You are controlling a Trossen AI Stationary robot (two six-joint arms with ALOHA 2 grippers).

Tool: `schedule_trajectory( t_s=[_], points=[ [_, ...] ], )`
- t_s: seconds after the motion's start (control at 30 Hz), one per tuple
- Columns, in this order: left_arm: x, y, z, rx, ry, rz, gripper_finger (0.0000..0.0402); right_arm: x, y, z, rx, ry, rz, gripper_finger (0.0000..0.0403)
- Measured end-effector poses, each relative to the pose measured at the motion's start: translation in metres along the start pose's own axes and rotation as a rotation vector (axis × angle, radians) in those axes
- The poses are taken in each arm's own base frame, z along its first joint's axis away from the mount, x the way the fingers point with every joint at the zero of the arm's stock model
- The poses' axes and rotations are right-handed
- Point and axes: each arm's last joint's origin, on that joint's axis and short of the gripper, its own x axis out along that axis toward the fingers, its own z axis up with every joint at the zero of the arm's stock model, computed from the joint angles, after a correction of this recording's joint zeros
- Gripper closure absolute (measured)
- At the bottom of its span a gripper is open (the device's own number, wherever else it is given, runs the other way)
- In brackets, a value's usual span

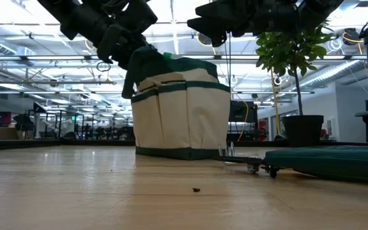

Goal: Pick & Place Garden tools in Gardening bag
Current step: Put the brown trowel into the white gardening bag, then put the brown hand rake into the white gardening bag

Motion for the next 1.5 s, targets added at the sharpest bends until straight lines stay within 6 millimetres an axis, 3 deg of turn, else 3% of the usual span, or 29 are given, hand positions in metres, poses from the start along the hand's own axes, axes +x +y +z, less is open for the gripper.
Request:
schedule_trajectory(
  t_s=[0.37,0.7,0.97,1.23,1.5],
  points=[
    [0.0,0.002,-0.002,-0.017,0.037,0.073,0.0371,0.002,0.005,0.0,0.001,0.006,0.018,0.0202],
    [-0.001,0.0,0.003,0.034,-0.006,0.079,0.0251,0.005,0.016,-0.001,0.005,0.026,0.055,0.0202],
    [-0.022,-0.002,0.021,0.095,-0.099,0.118,0.0183,0.006,0.018,-0.004,0.016,0.055,0.06,0.0202],
    [-0.052,-0.002,0.035,0.126,-0.129,0.248,0.0169,0.006,0.018,-0.006,0.048,0.073,0.062,0.0202],
    [-0.065,-0.007,0.038,0.114,-0.141,0.244,0.0169,0.007,0.031,-0.016,0.14,0.186,0.107,0.0202]
  ],
)
